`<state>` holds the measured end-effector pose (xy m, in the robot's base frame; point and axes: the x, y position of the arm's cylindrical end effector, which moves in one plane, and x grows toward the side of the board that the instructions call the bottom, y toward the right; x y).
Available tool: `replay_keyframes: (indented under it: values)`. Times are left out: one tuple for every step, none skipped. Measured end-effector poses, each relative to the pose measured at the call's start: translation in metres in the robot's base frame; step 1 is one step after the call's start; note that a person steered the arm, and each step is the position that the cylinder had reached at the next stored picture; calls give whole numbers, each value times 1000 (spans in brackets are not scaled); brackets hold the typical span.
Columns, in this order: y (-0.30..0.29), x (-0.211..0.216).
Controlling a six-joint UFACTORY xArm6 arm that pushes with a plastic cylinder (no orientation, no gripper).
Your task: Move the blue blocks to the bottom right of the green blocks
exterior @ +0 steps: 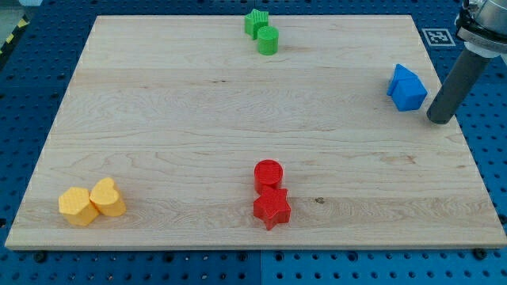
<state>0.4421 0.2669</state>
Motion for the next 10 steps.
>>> replay_keyframes:
  values:
    - [0,3]
    - [-15,7]
    - [-17,11]
    - [-17,10]
    - [-17,-11]
    - [-20,-37]
    - [-26,-57]
    - [-28,-76]
    - [-29,-103]
    - [-29,-125]
